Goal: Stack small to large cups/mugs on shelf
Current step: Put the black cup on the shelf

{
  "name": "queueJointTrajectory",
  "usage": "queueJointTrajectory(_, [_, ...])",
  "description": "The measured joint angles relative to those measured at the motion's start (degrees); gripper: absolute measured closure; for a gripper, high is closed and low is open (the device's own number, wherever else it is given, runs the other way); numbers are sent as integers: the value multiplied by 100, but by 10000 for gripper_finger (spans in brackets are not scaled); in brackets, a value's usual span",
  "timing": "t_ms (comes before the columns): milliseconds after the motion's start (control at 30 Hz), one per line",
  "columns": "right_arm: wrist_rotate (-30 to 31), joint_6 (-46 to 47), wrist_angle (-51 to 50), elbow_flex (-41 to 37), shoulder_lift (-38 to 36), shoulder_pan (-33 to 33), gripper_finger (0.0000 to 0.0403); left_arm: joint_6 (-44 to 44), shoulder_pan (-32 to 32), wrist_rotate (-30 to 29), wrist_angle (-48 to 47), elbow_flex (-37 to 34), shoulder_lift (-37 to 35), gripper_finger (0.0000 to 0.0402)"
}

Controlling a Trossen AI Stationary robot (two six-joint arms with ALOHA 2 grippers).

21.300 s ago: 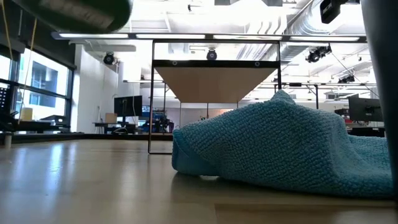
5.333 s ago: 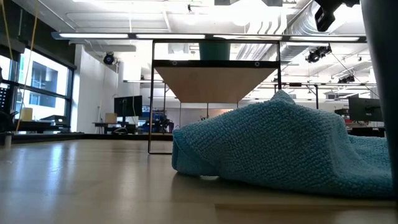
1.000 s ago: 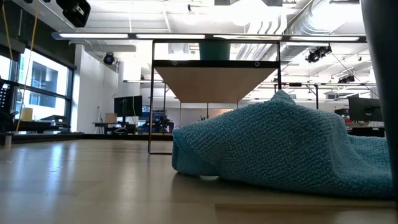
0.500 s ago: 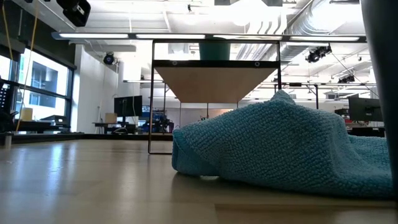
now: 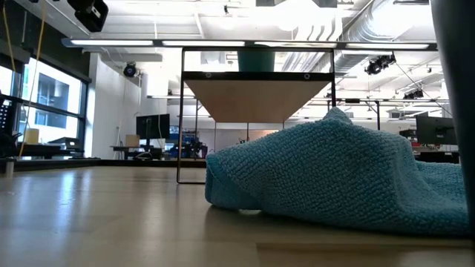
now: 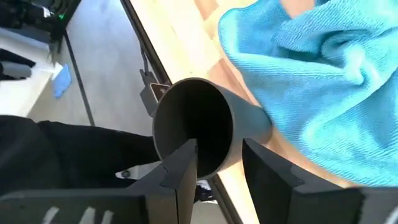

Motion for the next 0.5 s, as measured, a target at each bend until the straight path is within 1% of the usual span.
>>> queueJointTrajectory(133, [140, -344, -38, 0, 1, 2, 283, -4, -1, -1, -1, 0, 0, 238])
queueJointTrajectory(300, [170, -650, -23, -1, 4, -97, 283, 16, 1, -1, -18, 0, 0, 238])
queueJointTrajectory(500, [-48, -871, 51, -33, 9, -320, 283, 55, 0, -1, -49, 0, 0, 238])
